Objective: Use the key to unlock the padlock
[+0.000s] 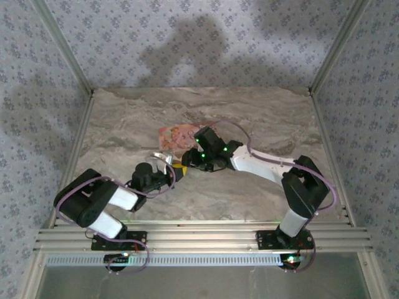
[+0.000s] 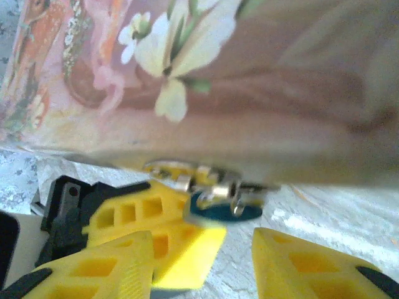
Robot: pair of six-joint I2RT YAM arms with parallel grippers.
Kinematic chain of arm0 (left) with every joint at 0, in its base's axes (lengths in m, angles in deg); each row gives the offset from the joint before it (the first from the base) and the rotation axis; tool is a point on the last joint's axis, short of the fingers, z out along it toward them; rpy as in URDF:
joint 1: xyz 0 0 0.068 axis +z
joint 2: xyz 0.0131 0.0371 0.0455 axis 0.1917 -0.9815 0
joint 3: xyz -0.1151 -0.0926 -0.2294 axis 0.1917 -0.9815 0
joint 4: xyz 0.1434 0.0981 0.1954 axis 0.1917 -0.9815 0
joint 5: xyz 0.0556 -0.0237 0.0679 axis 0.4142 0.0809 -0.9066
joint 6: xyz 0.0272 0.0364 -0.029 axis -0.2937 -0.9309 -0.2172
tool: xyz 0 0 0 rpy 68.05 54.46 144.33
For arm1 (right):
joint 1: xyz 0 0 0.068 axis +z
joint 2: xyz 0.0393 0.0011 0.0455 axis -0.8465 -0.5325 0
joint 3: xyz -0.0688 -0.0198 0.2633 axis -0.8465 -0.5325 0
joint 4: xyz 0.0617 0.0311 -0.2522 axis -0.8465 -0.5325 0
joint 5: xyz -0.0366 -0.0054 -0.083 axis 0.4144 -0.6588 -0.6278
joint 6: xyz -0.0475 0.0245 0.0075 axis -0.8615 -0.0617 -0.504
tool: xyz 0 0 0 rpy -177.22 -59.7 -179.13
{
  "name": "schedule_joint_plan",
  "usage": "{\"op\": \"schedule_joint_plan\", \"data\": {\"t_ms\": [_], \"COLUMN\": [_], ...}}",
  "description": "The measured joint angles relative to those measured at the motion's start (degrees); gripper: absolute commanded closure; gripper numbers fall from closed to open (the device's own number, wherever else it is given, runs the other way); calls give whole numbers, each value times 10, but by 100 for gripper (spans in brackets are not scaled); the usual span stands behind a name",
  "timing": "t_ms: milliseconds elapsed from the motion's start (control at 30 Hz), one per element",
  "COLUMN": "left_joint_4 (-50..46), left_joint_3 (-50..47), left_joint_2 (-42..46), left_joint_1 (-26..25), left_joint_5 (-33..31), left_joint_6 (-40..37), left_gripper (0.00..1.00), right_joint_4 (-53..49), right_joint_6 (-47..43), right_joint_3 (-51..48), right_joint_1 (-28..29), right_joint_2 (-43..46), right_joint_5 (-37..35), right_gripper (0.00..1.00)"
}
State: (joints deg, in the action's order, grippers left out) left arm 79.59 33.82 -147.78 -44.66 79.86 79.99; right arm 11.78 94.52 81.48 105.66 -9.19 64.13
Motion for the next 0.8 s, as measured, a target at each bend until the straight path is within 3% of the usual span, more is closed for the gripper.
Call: {"op": "schedule_joint_plan", "data": {"t_ms": [267,800], "left_joint_4": [-12,-46], "left_joint_3": [-9,-9], "left_joint_2": [-16,-15], "left_joint_1": [-43,-81], "left_joint_5": [-64,-104], "left_joint_6": [-34,-63], "left_gripper": [100,100], "right_joint_4": [70,218], "right_joint_6": [54,175], "right_joint_3": [-102,-218], "right_joint_1": [11,52], "right_joint_2": [72,70], "right_joint_5": [-81,-198], "right_gripper": [45,43]}}
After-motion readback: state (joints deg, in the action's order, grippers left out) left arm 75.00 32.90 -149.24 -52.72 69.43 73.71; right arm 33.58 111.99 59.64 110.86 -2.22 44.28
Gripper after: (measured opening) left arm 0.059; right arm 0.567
